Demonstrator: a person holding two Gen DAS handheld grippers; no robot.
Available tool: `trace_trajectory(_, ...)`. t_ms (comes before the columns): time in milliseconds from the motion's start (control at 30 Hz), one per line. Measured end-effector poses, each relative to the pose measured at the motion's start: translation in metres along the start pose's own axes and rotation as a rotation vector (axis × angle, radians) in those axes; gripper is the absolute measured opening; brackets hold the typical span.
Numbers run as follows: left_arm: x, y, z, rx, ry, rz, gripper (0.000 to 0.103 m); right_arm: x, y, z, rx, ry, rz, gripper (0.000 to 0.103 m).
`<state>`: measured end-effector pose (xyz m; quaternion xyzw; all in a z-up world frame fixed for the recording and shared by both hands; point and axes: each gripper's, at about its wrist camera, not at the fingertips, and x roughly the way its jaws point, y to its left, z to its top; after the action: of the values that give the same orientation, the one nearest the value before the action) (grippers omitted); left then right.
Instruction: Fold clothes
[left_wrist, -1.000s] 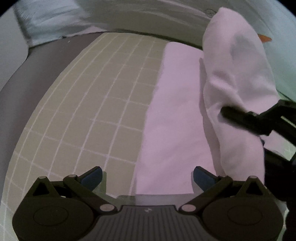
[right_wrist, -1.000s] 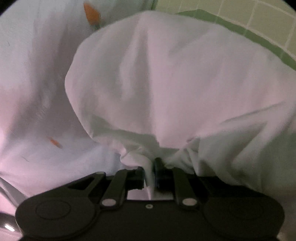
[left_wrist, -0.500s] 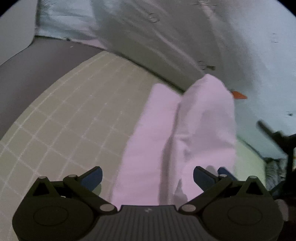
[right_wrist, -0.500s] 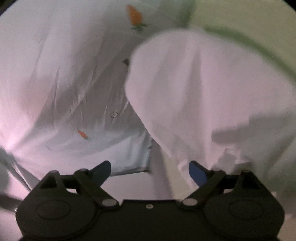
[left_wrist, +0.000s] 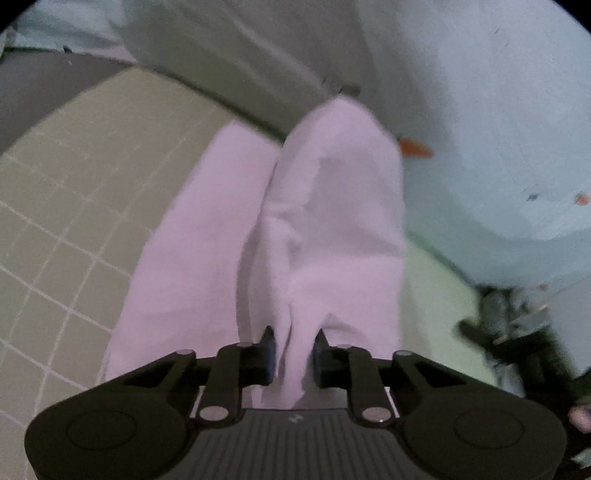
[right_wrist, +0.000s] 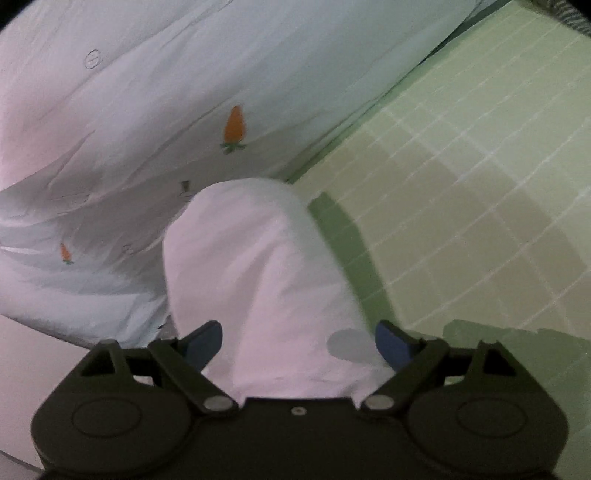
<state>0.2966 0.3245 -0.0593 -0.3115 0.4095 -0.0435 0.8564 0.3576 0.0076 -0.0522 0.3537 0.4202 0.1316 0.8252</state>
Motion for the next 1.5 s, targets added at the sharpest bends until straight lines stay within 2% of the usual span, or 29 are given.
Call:
trace_trajectory(67, -0.021, 0.000, 0.002, -0.014, -0.039, -0.013, 0.018, -0.004, -0.005, -0.004, -0.029, 0.002, -0.028, 0.091)
trace_trajectory(133, -0.037, 0.006, 0.003, -0.040, -0.073, 0.022, 0.018, -0.007, -0.006, -0.007, -0.062, 0.005, -0.057, 0.091)
trace_trajectory(200, -0.037, 0.022, 0.002, -0.087, -0.073, 0.089, 0.021, -0.007, -0.007, -0.011, -0.098, 0.016, -0.081, 0.091)
trace_trajectory(267, -0.019, 0.052, -0.006, -0.147, -0.033, 0.199, 0.032, 0.000, -0.003, -0.018, -0.147, 0.045, -0.092, 0.091)
trace_trajectory(333, -0.006, 0.072, -0.011, -0.185, 0.022, 0.261, 0.052, 0.009, 0.002, -0.028, -0.209, 0.087, -0.106, 0.091)
trace_trajectory(433, -0.019, 0.079, -0.010, -0.228, -0.005, 0.222, 0.056, 0.019, 0.011, -0.043, -0.297, 0.137, -0.136, 0.087)
trace_trajectory(467, -0.024, 0.078, -0.008, -0.207, -0.014, 0.225, 0.058, 0.020, 0.013, -0.046, -0.316, 0.132, -0.141, 0.087)
trace_trajectory(533, -0.031, 0.071, -0.003, -0.141, -0.038, 0.261, 0.073, 0.020, 0.013, -0.044, -0.315, 0.129, -0.134, 0.087)
trace_trajectory(567, -0.030, 0.070, -0.004, -0.108, -0.050, 0.278, 0.076, 0.021, 0.012, -0.042, -0.300, 0.128, -0.133, 0.087)
trace_trajectory(667, -0.024, 0.072, -0.001, -0.066, -0.056, 0.283, 0.079, 0.024, 0.011, -0.036, -0.264, 0.127, -0.134, 0.087)
trace_trajectory(767, -0.013, 0.075, 0.006, -0.038, -0.044, 0.284, 0.083, 0.029, 0.019, -0.035, -0.302, 0.133, -0.150, 0.087)
trace_trajectory(933, 0.002, 0.077, 0.030, 0.040, -0.019, 0.244, 0.087, 0.041, 0.035, -0.029, -0.381, 0.142, -0.166, 0.087)
trace_trajectory(1167, 0.051, 0.090, 0.066, 0.053, 0.055, 0.135, 0.087, 0.074, 0.052, -0.016, -0.408, 0.168, -0.152, 0.087)
trace_trajectory(1267, 0.072, 0.088, 0.074, 0.084, 0.091, 0.069, 0.087, 0.090, 0.055, -0.008, -0.386, 0.181, -0.131, 0.087)
trace_trajectory(1300, 0.080, 0.087, 0.076, 0.095, 0.102, 0.046, 0.092, 0.096, 0.055, -0.005, -0.370, 0.187, -0.121, 0.087)
trace_trajectory(1367, 0.089, 0.082, 0.077, 0.139, 0.103, 0.006, 0.093, 0.105, 0.052, 0.001, -0.320, 0.199, -0.092, 0.087)
trace_trajectory(1500, 0.097, 0.078, 0.074, 0.133, 0.076, -0.017, 0.091, 0.123, 0.044, 0.003, -0.270, 0.228, -0.047, 0.086)
